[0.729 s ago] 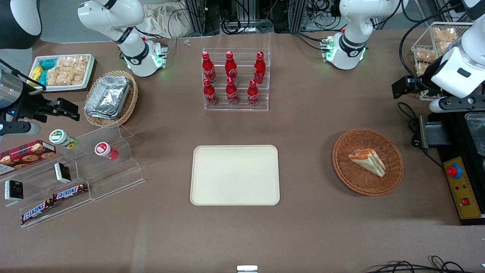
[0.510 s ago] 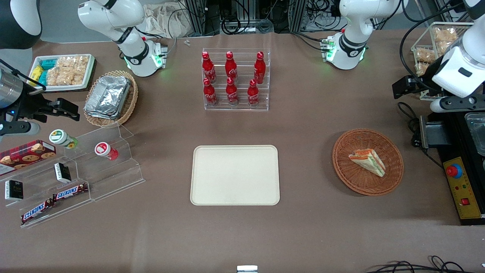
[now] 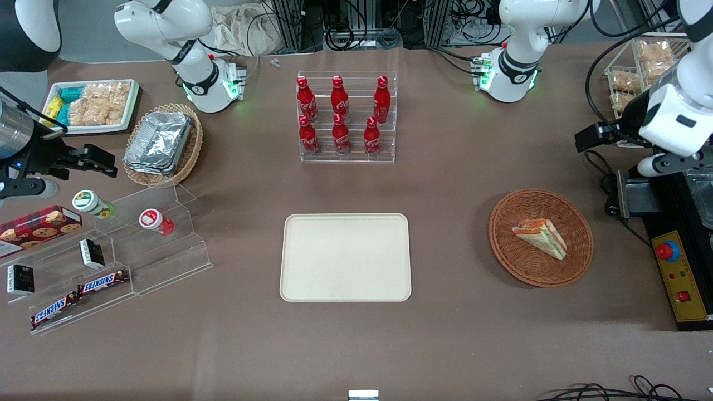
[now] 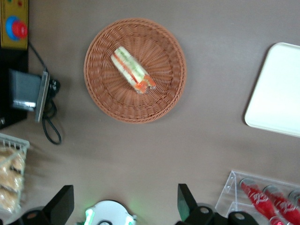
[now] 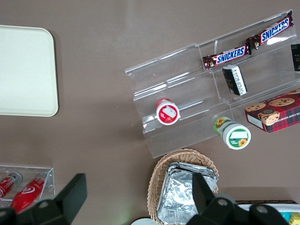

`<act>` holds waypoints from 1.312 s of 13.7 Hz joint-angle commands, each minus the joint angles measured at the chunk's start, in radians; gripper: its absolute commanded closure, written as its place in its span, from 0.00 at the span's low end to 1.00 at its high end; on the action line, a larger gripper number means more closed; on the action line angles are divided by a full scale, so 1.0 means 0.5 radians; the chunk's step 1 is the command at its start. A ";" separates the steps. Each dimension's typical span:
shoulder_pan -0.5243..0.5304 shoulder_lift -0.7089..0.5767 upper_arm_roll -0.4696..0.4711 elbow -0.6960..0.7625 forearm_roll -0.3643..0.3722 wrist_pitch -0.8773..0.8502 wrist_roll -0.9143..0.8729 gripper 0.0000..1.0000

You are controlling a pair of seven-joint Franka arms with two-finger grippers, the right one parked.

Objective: Place sandwich from basket to tray
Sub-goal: 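Move the left gripper over the wrapped sandwich in the wicker basket, then lower the left gripper and grasp the wrapped sandwich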

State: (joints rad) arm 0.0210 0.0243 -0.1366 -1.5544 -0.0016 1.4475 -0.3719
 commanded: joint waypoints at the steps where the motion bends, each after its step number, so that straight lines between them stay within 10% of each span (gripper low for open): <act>1: 0.013 0.043 0.009 -0.146 -0.034 0.139 -0.277 0.01; 18: 0.084 0.543 0.083 -1.017 0.052 1.706 -1.180 0.01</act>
State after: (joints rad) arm 0.0612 0.2980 -0.0926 -2.0146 0.0076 2.2269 -0.9177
